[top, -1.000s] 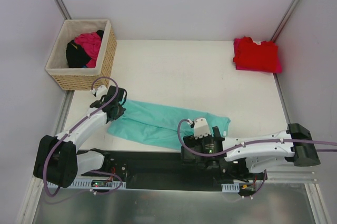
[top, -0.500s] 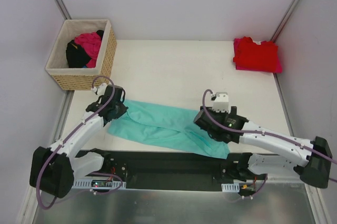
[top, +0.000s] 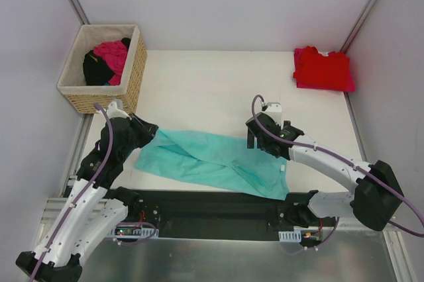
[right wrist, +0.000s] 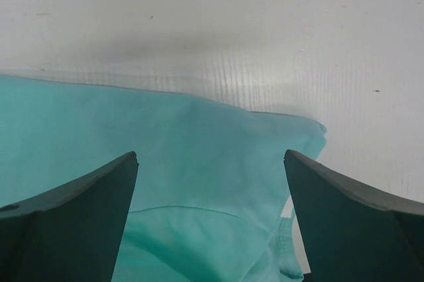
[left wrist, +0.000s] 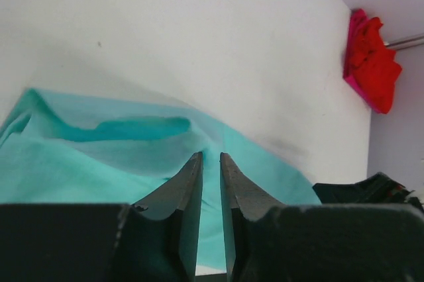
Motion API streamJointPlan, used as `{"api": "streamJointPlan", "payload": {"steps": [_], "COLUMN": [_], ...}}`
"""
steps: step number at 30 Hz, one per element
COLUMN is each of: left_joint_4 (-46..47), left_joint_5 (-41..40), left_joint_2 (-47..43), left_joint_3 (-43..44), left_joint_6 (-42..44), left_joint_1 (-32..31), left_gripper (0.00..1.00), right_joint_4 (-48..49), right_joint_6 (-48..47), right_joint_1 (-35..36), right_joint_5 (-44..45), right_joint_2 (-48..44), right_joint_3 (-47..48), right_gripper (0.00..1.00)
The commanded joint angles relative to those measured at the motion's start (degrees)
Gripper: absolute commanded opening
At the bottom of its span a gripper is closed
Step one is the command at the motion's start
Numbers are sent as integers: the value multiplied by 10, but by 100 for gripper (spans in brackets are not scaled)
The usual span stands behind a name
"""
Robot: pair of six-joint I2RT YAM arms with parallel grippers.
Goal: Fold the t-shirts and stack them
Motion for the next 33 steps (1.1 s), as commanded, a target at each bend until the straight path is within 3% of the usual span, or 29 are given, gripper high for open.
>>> {"api": "streamJointPlan", "payload": {"steps": [1,13,18,26,30,33], "left_joint_4": [-35,-32,-25,82,146,179], "left_joint_5": [-33,-42,-29,84,158,160], "left_joint_2": [9,60,74,128,173,204], "left_joint_3": [-24,-29,-32,-58,-75,-101], "left_joint_6": [21,12,10,24,50,42], "left_joint_1": [-2,-2,-2,-2,-2,-3], "left_gripper": [16,11,11,8,9,8], "right_joint_4": [19,10,41,156,163,161], "right_joint_6": [-17,-16,-7,22,32,43], "right_joint_1": [-2,-2,-12,-31,-34,-34], "right_joint_5": [-24,-20,-56,-174,-189,-191], "right_joint_2": [-12,-24,-14,12,5,-4], "right_joint_3": [20,3,-17,-64,-83,-97], "right_gripper": [96,97,96,97,97,97]}}
